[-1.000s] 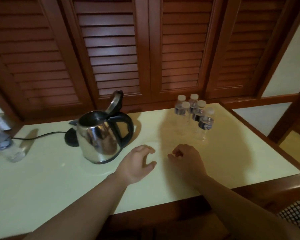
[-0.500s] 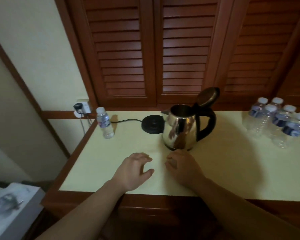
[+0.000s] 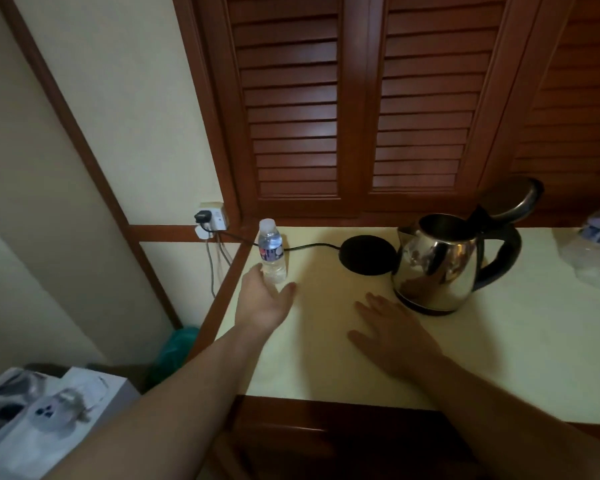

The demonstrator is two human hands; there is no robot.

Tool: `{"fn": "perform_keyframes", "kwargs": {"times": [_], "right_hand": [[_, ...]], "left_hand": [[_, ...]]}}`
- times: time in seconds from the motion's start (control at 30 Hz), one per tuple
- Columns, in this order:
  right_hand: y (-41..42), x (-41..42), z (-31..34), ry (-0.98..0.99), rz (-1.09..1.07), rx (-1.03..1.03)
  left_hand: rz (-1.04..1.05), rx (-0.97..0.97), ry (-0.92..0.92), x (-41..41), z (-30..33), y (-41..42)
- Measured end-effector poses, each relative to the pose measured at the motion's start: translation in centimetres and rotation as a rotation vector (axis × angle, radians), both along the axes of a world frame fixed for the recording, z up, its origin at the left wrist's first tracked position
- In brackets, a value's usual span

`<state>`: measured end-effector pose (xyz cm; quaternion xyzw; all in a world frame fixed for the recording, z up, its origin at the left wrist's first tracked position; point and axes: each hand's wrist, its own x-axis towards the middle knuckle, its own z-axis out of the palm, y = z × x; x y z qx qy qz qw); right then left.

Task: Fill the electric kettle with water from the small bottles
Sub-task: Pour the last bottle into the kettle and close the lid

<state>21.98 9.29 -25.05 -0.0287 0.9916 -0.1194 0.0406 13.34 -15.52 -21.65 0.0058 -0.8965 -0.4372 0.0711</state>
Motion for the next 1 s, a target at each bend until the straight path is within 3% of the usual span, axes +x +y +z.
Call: {"fn": "perform_keyframes", "kwargs": {"times": [0.17, 0.37, 0.7, 0.87, 1.0], "right_hand": [[0.1, 0.0, 0.2, -0.021, -0.019, 0.005], [0.0, 0.2, 0.6, -0.007, -0.037, -0.027], [0.3, 0.2, 0.6, 0.009, -0.07, -0.163], [0.1, -0.1, 3.5, 0.275, -0.153, -0.502], [-0.9, -0.9, 9.9, 0.413, 0.0, -0.503]], "left_hand": [[0.036, 0.188, 0.005, -4.1, 0.9, 0.0], [-0.001, 0.22, -0.009, -6.1, 0.5, 0.7], [-0.266, 0.149, -0.006, 1.9, -0.8, 3.2], [-0.311, 0.177, -0.023, 4.2, -1.5, 4.2], [-0.291, 0.197, -0.062, 4.9, -1.8, 4.9]]}}
